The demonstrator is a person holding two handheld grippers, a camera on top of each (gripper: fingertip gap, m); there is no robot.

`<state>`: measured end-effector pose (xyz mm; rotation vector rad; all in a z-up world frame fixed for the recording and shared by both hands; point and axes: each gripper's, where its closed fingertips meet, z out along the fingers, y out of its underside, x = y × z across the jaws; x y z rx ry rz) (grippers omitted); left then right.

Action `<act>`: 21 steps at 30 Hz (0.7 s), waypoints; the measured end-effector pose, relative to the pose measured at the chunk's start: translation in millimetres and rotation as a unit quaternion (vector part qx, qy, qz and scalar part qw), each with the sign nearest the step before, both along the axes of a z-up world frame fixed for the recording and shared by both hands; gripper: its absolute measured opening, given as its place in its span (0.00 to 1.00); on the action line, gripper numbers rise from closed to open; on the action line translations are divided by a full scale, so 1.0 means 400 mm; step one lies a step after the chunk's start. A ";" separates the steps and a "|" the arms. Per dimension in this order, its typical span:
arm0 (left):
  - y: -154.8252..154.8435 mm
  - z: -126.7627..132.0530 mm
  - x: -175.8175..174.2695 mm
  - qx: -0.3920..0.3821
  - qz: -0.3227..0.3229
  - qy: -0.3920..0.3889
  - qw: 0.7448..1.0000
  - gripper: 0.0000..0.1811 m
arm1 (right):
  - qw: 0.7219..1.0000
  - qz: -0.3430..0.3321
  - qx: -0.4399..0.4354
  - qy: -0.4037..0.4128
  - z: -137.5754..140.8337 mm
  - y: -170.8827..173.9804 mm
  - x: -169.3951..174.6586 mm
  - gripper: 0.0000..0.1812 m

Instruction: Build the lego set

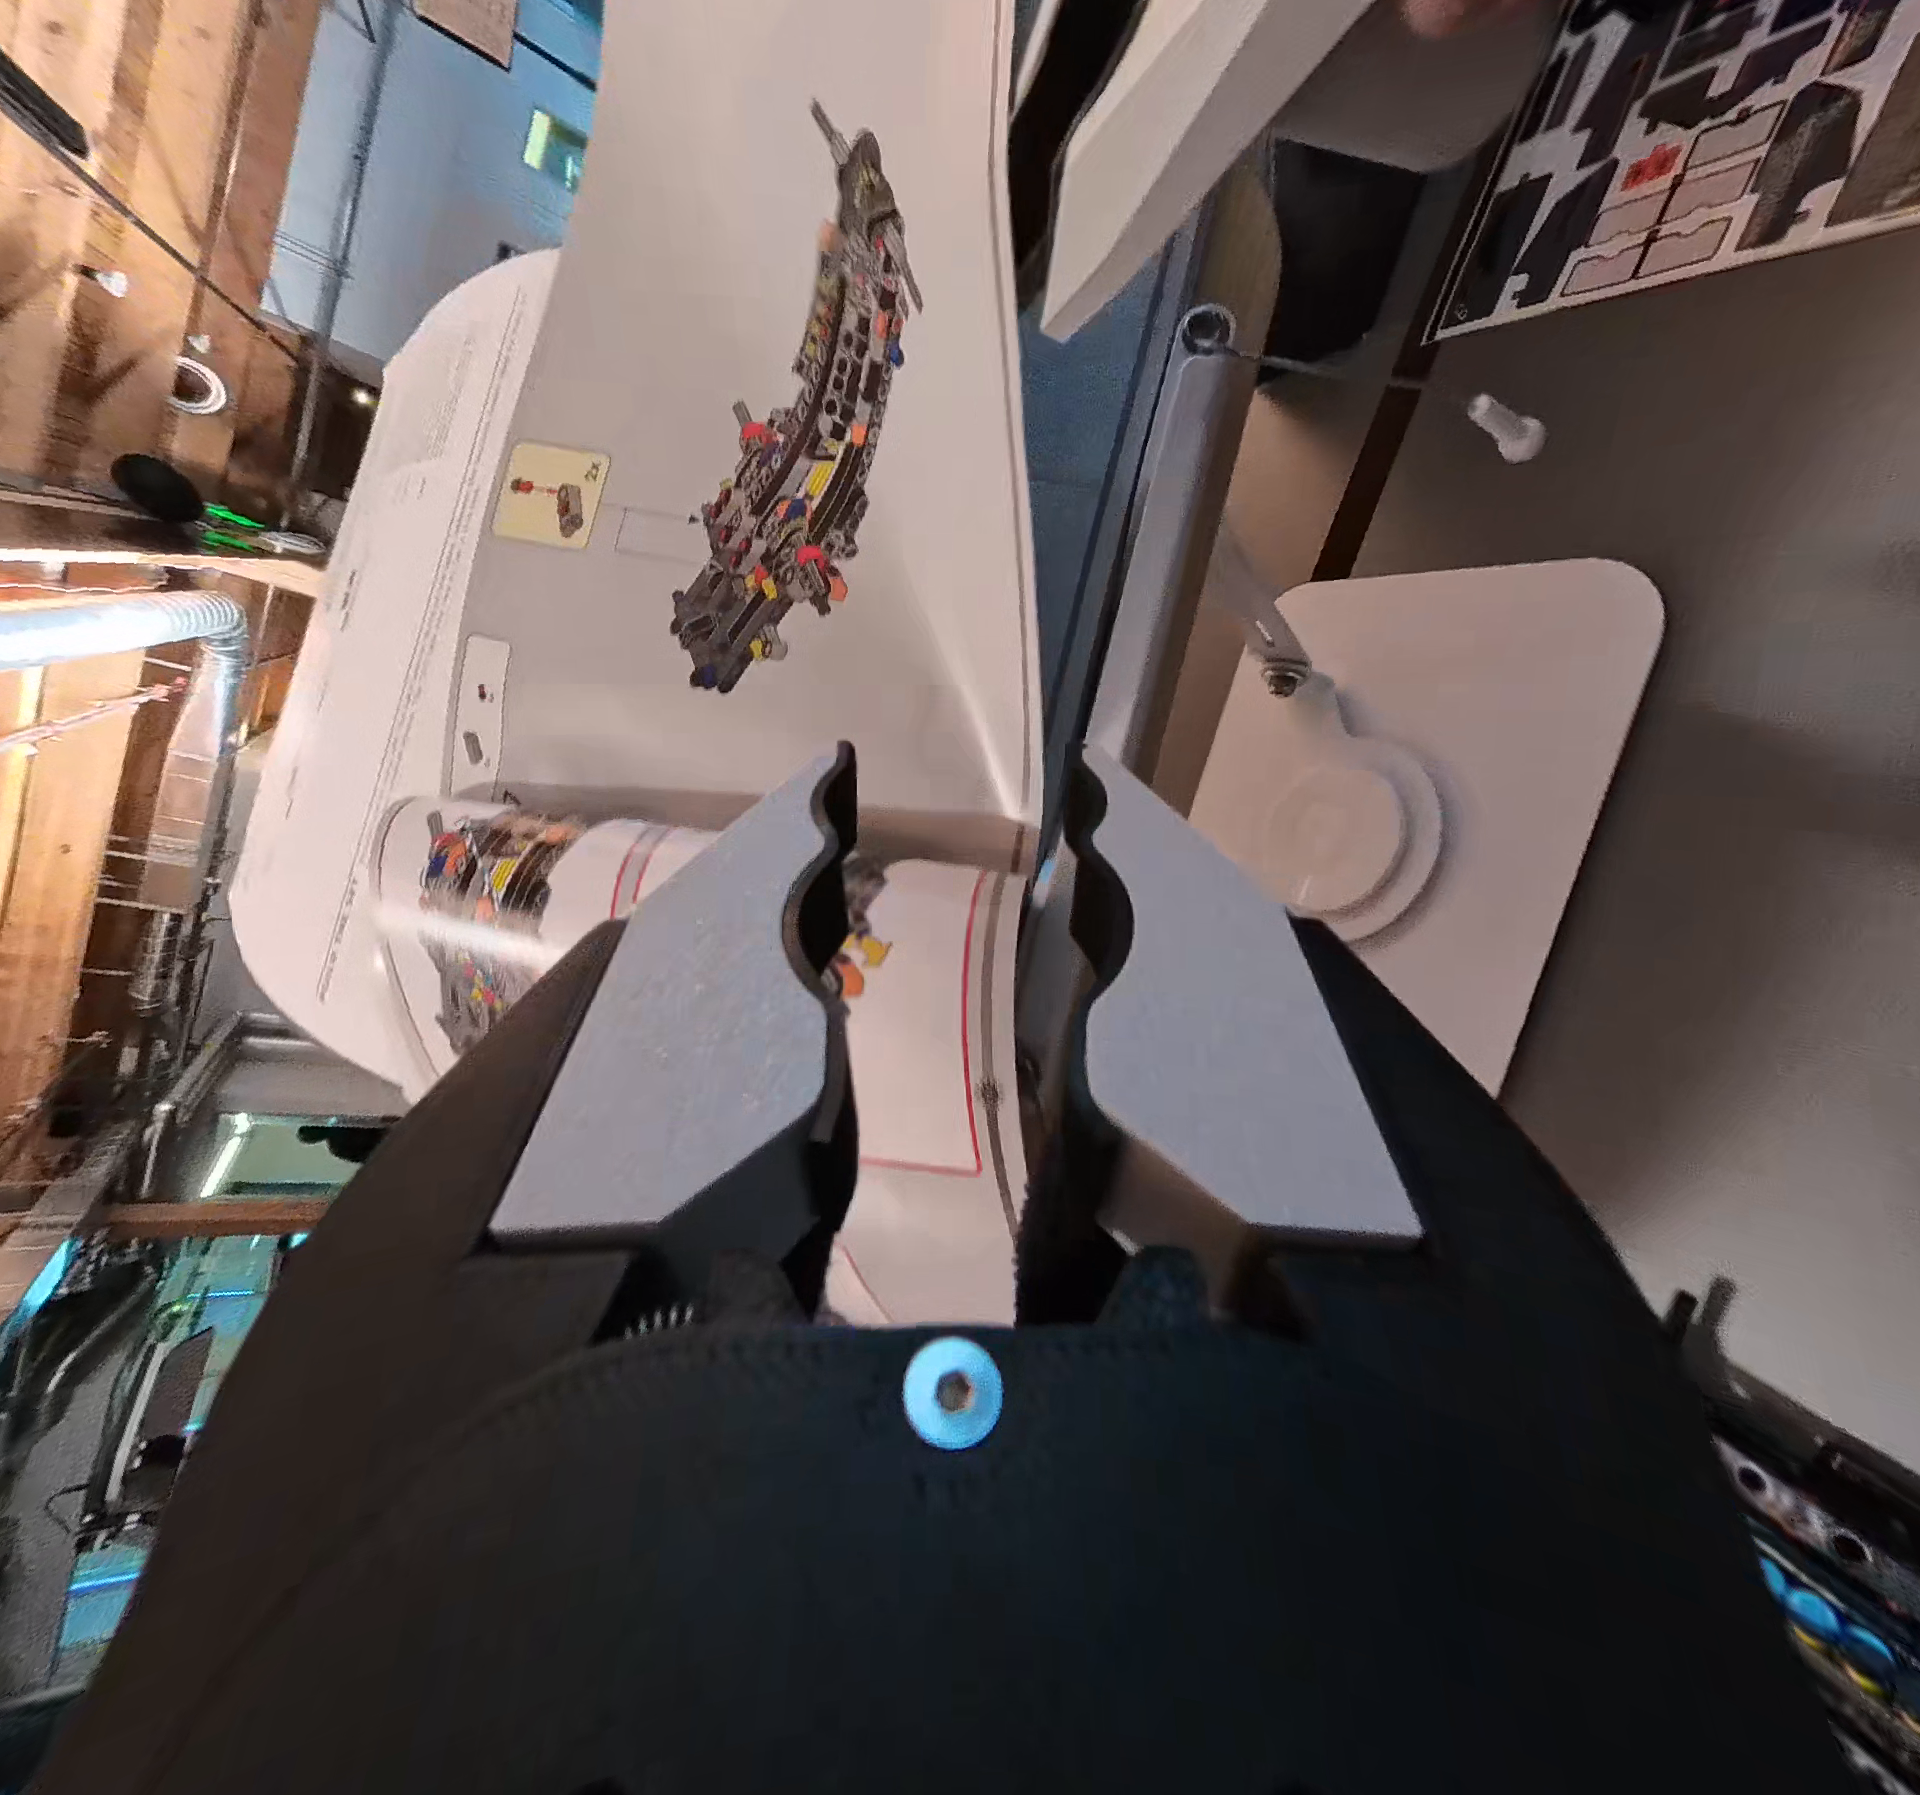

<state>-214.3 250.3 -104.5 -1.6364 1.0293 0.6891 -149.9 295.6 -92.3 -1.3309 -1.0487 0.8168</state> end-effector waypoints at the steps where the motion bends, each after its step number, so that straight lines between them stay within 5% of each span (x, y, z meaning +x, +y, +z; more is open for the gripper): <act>1: 0.010 0.005 0.008 -0.001 -0.001 -0.002 1.000 0.20 | 1.000 0.006 -0.009 0.004 -0.002 0.008 0.004 0.13; 10: 0.110 0.068 0.184 -0.024 -0.041 -0.043 0.998 0.16 | 0.995 0.047 -0.078 0.037 -0.022 0.049 0.036 0.15; 15: 0.173 0.071 0.261 -0.062 -0.086 -0.169 0.980 0.17 | 0.994 0.065 -0.076 0.045 -0.022 0.048 0.053 0.12; 21: 0.202 0.057 0.281 0.009 -0.072 -0.124 0.990 0.15 | 0.995 0.075 -0.059 0.032 -0.035 0.056 0.058 0.07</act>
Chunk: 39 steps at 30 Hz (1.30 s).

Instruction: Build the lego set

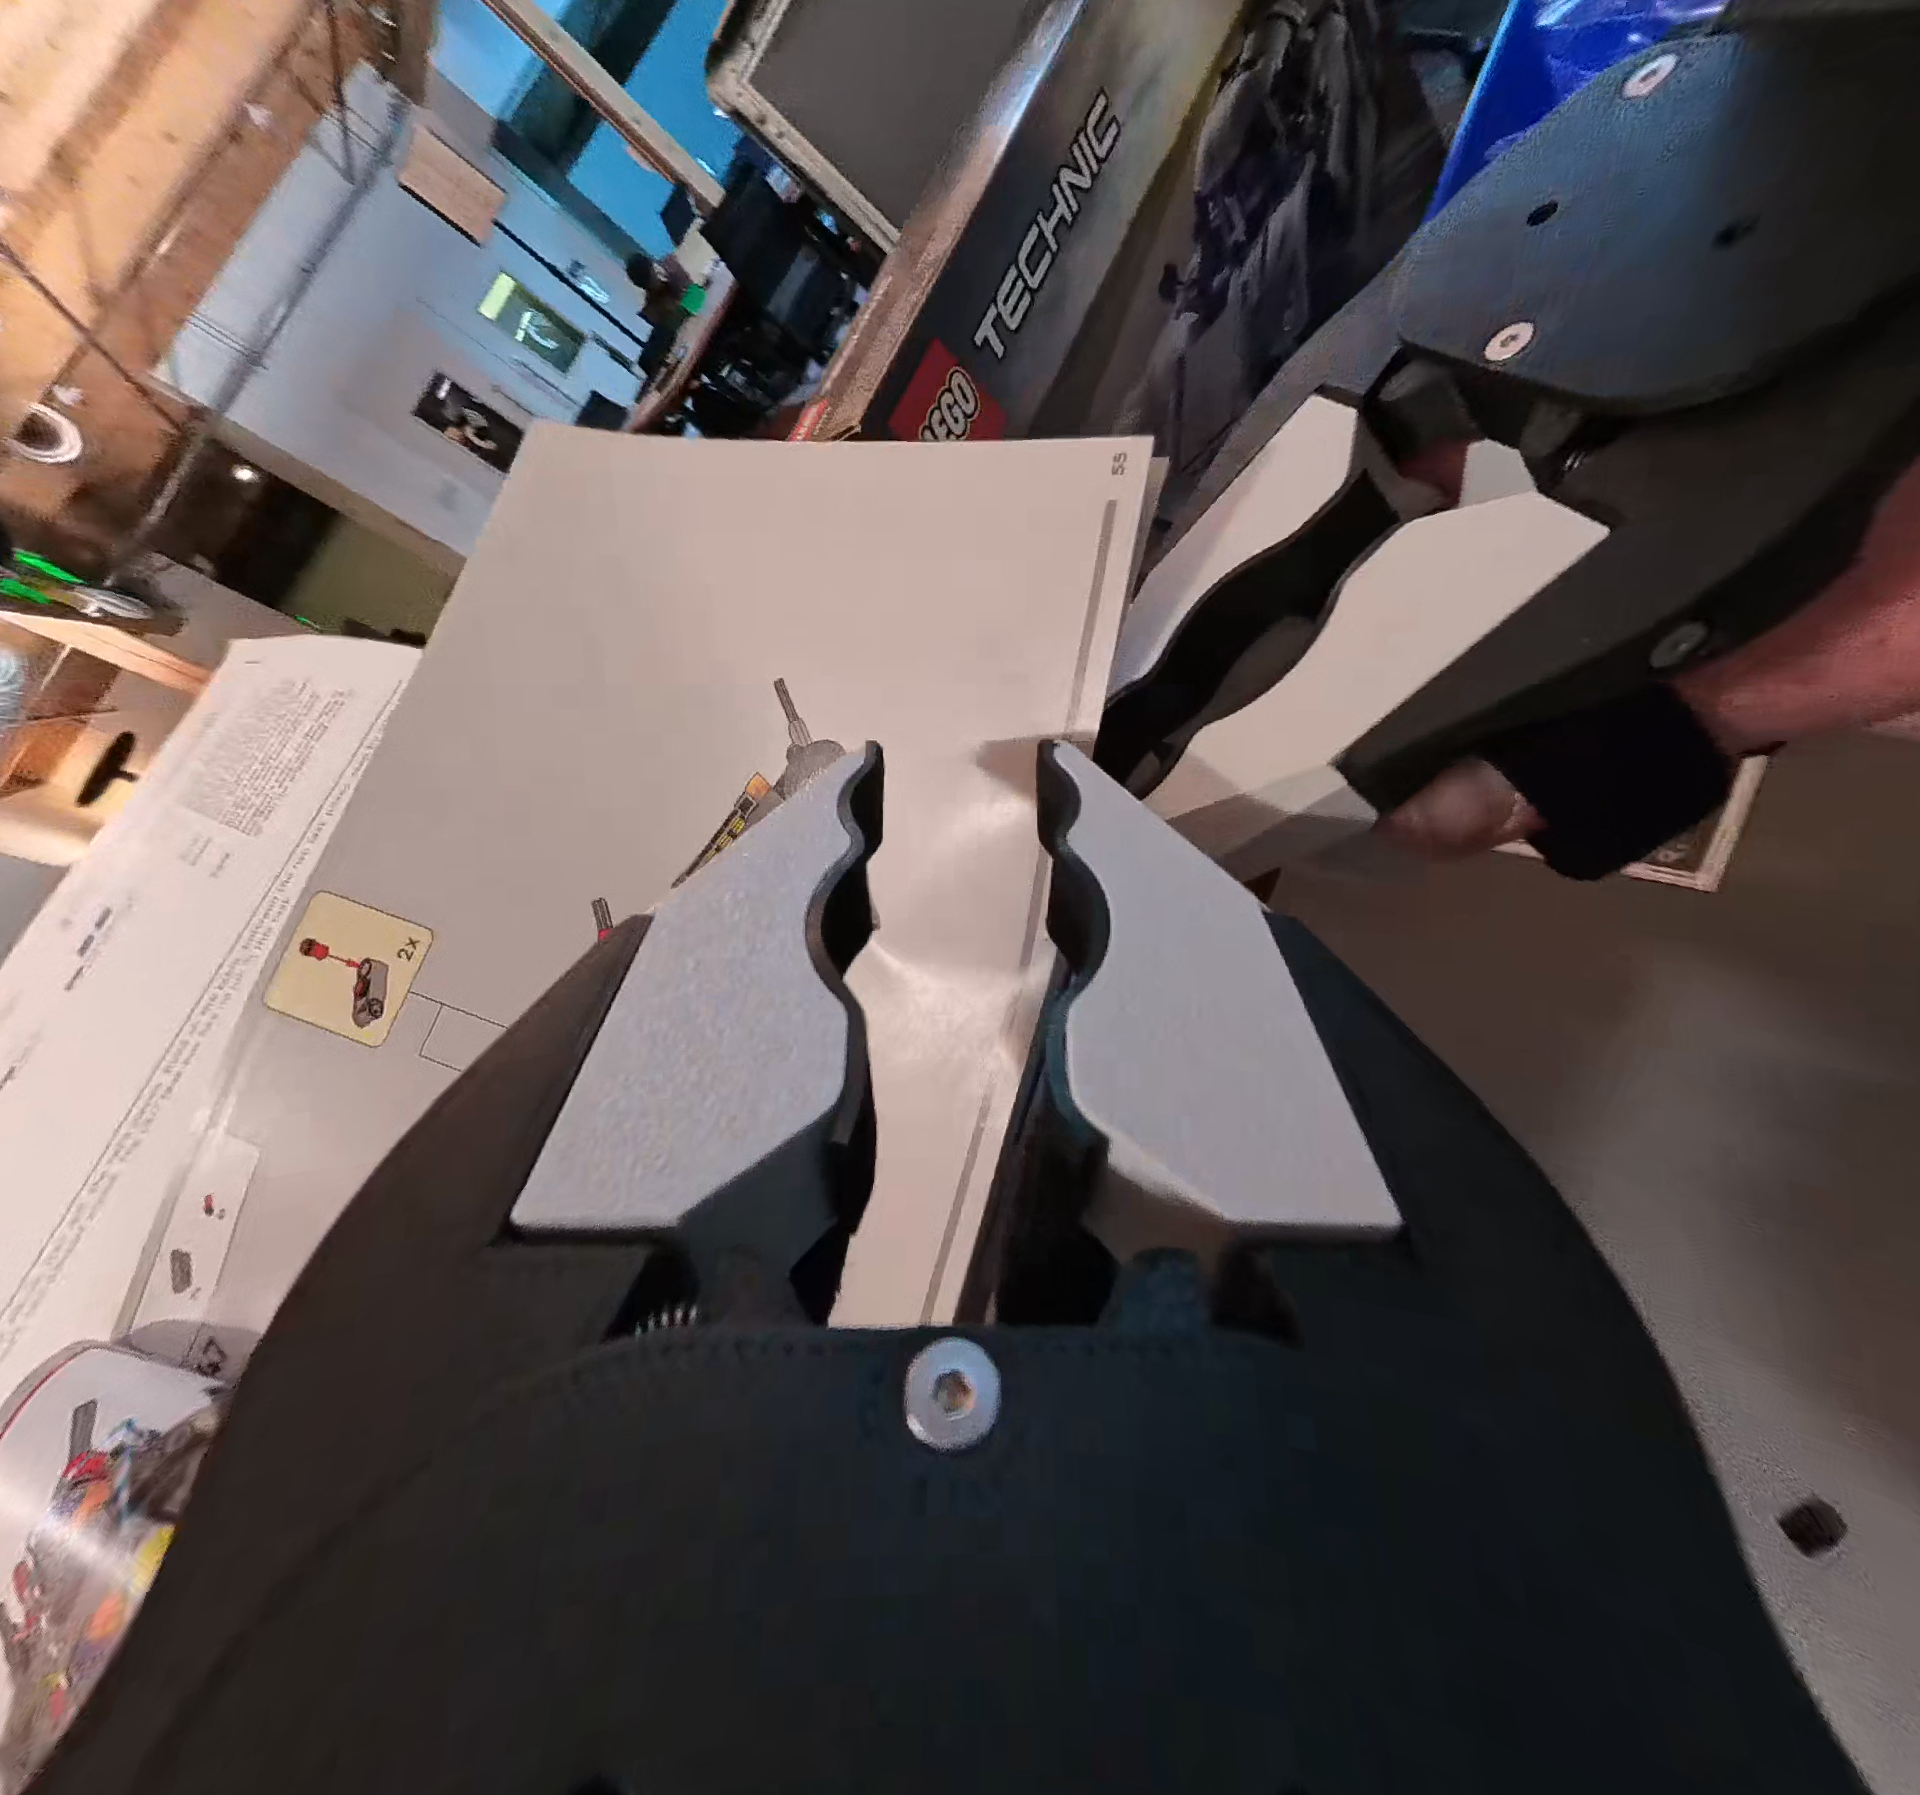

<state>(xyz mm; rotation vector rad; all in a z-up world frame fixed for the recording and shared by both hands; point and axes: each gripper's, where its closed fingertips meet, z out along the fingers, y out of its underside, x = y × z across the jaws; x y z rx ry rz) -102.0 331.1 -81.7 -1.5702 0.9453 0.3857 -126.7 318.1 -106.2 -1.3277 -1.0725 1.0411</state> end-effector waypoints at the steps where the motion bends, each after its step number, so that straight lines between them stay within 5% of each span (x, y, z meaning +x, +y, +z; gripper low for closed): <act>1: 0.002 -0.003 0.000 0.003 0.002 -0.006 1.000 0.14 | 1.000 0.003 0.001 0.002 -0.002 0.000 0.001 0.07; 8: 0.005 -0.017 -0.013 0.007 0.008 -0.045 0.999 0.00 | 1.000 0.007 0.014 -0.001 -0.009 -0.002 -0.002 0.04; 26: -0.015 -0.008 0.001 -0.016 -0.043 -0.116 0.992 0.00 | 1.000 0.002 0.027 0.003 0.005 -0.012 0.007 0.02; 31: -0.016 0.008 0.035 -0.009 -0.056 -0.108 0.993 0.10 | 0.999 -0.004 0.034 -0.005 0.002 -0.009 0.001 0.01; 39: -0.002 0.000 0.048 -0.039 -0.070 -0.129 0.988 0.05 | 0.999 -0.005 0.039 -0.004 0.004 -0.005 -0.001 0.00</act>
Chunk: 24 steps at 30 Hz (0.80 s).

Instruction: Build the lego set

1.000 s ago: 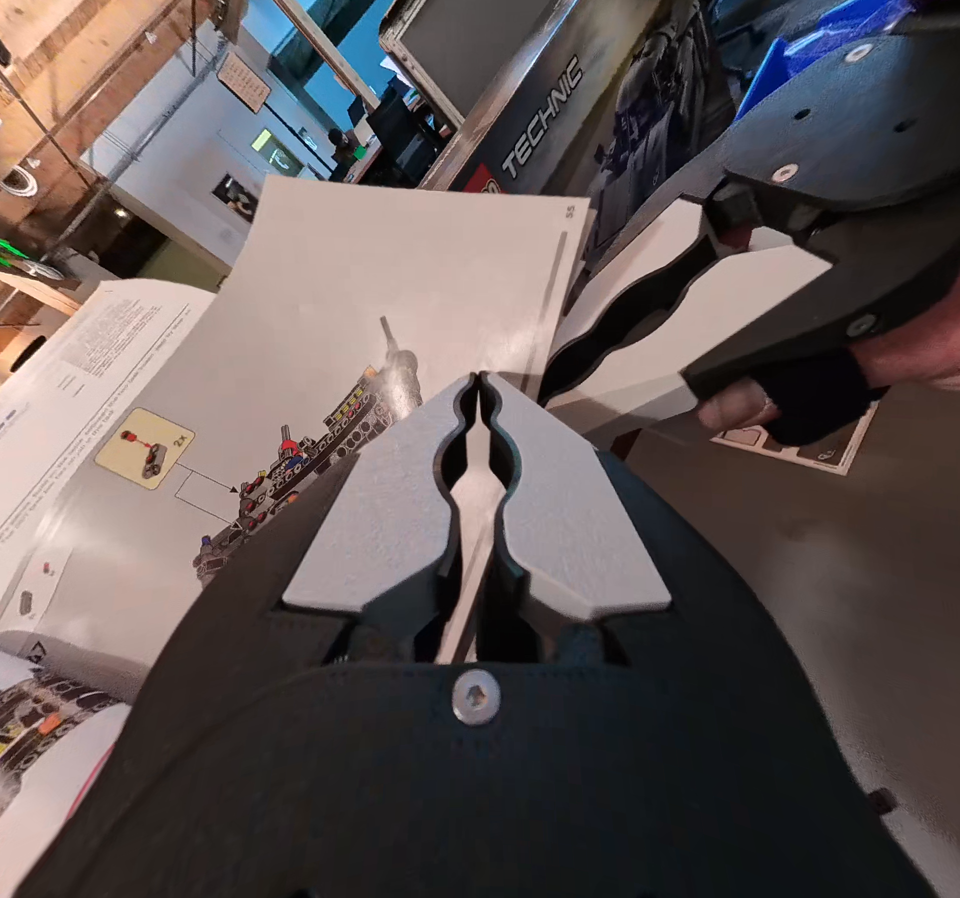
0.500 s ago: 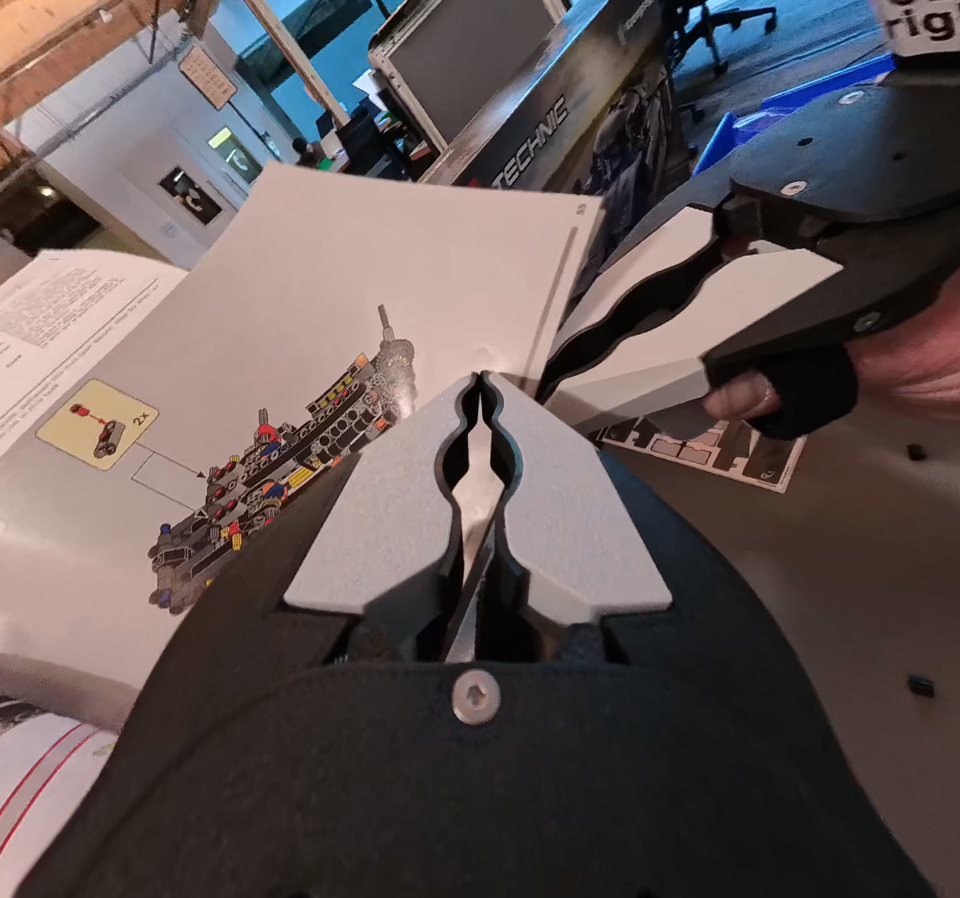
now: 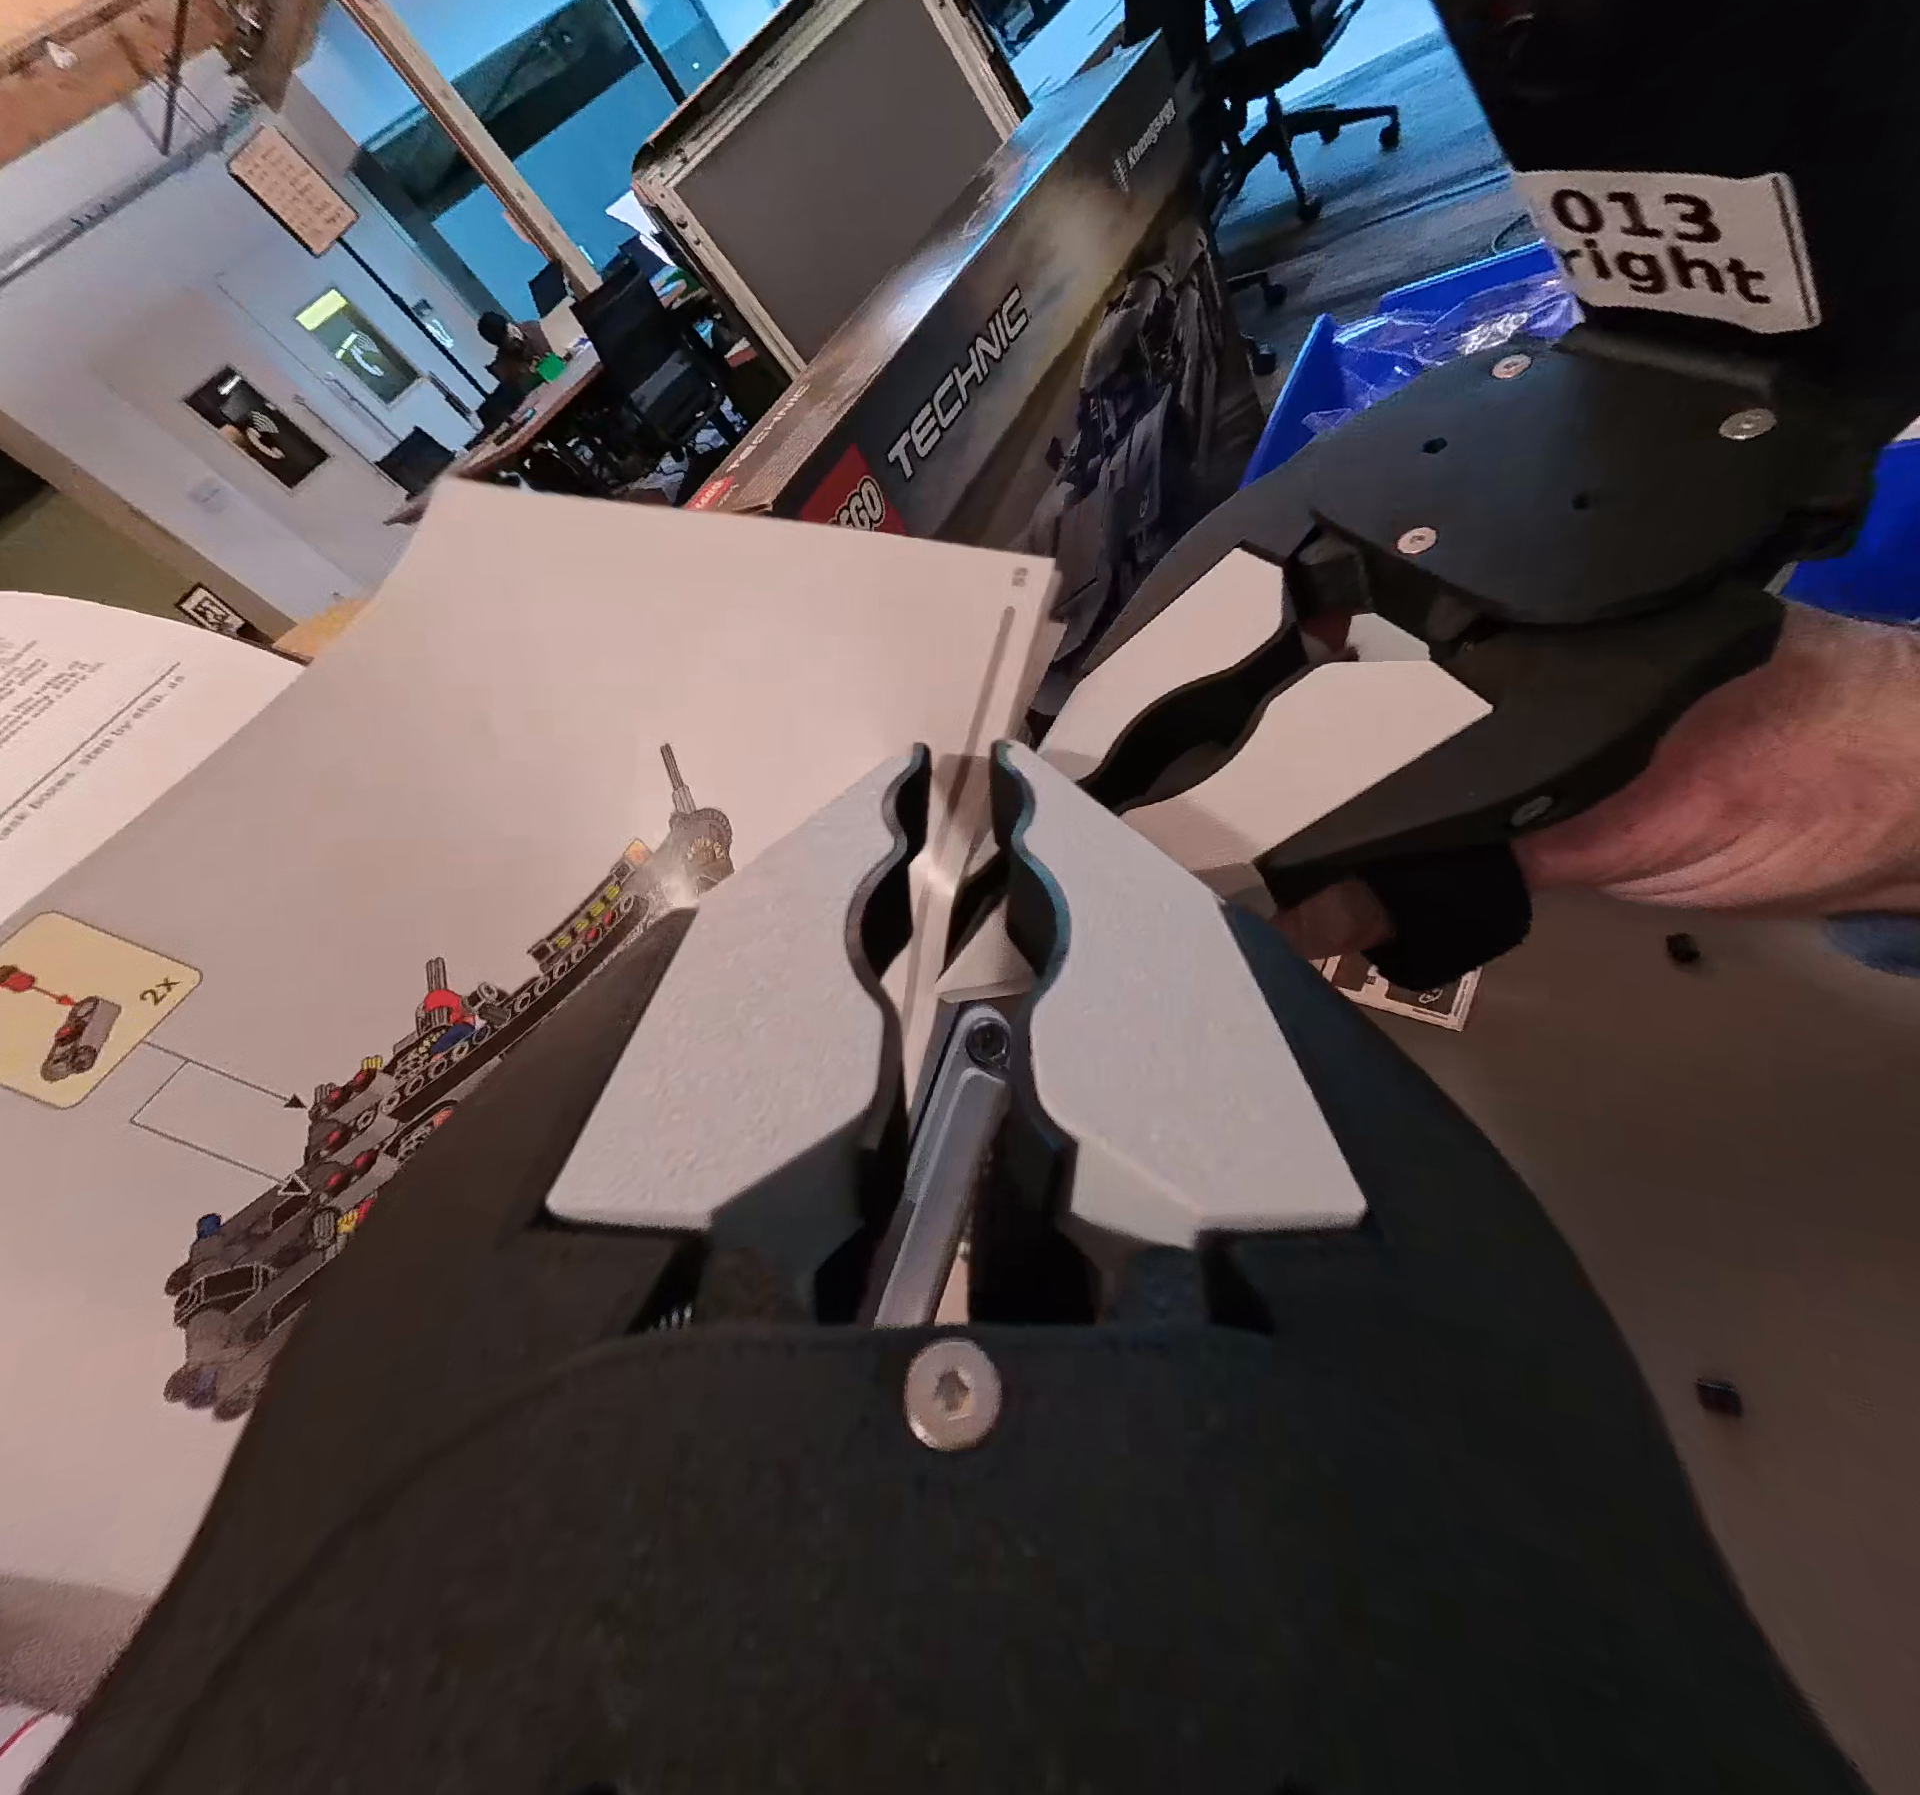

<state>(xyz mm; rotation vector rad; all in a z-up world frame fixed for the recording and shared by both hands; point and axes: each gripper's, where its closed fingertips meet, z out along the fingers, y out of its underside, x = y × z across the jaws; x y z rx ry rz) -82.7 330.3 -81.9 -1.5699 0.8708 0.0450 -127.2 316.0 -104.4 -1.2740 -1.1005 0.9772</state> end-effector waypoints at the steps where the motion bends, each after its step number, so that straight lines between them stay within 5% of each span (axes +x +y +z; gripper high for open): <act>1: 0.001 0.002 0.001 0.000 0.000 -0.004 1.000 0.02 | 1.000 0.000 0.001 0.000 0.000 0.000 0.000 0.00; 15: 0.010 0.009 -0.016 -0.002 0.005 -0.018 1.000 0.00 | 1.000 0.000 -0.002 0.001 0.003 -0.009 0.034 0.04; 24: -0.003 0.031 -0.051 0.009 0.023 -0.044 0.999 0.00 | 0.998 -0.065 0.006 -0.018 0.017 0.037 0.104 0.10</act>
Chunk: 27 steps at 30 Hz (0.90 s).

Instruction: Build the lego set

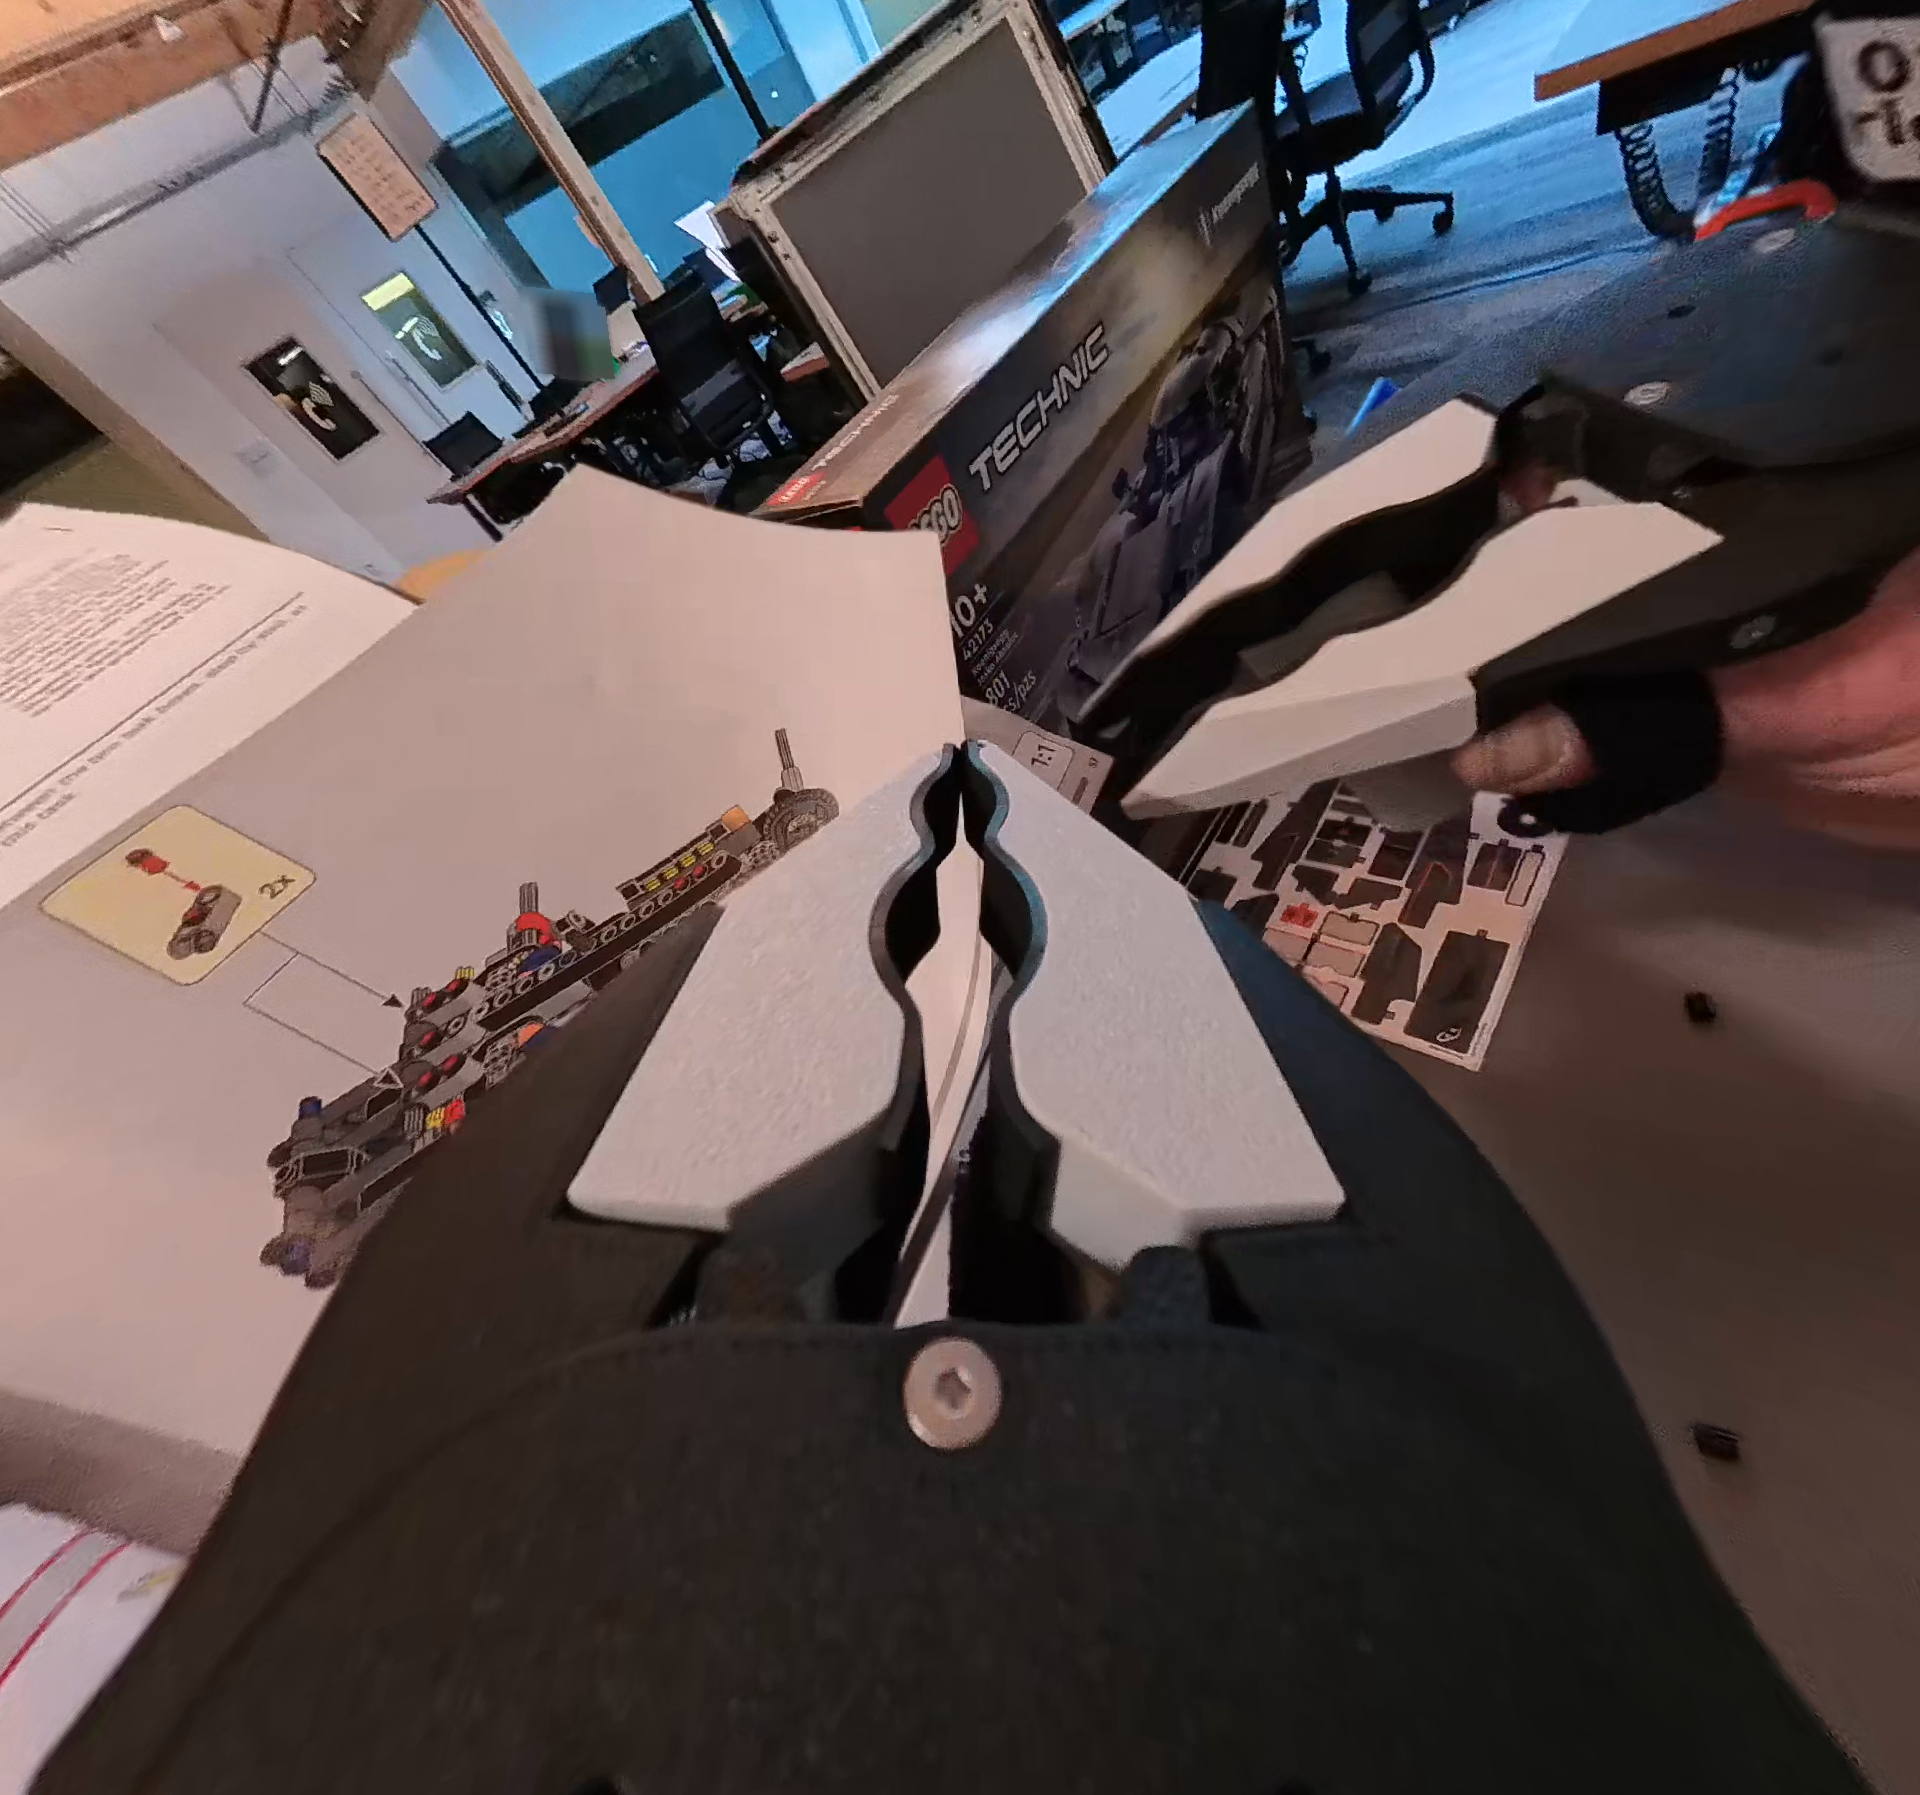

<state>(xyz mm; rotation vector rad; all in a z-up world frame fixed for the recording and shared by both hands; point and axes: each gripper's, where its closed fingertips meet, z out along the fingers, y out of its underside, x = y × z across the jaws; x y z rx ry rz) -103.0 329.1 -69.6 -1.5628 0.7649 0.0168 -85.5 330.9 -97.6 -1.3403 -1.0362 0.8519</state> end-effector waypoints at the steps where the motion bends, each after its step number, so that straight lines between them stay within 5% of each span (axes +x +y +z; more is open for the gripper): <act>1: -0.005 0.004 -0.005 0.004 0.003 -0.005 1.000 0.00 | 1.000 0.001 -0.009 0.006 0.005 0.006 -0.004 0.13; 8: -0.112 0.059 -0.102 0.022 0.012 -0.055 0.998 0.00 | 0.999 0.043 0.000 0.007 0.054 -0.041 -0.139 0.11; 12: -0.149 0.090 -0.183 0.014 0.016 -0.092 0.996 0.11 | 0.998 0.066 0.016 0.004 0.074 -0.074 -0.211 0.08; 18: -0.052 0.049 -0.230 -0.050 0.079 -0.099 0.991 0.29 | 0.997 0.076 0.023 -0.020 0.061 -0.082 -0.264 0.06; 24: -0.014 0.064 -0.284 -0.053 0.111 -0.168 0.978 0.35 | 0.996 0.079 0.021 -0.029 0.051 -0.078 -0.256 0.05; 27: -0.020 0.061 -0.263 -0.075 0.077 -0.172 0.979 0.35 | 0.996 0.084 0.017 -0.033 0.035 -0.072 -0.255 0.04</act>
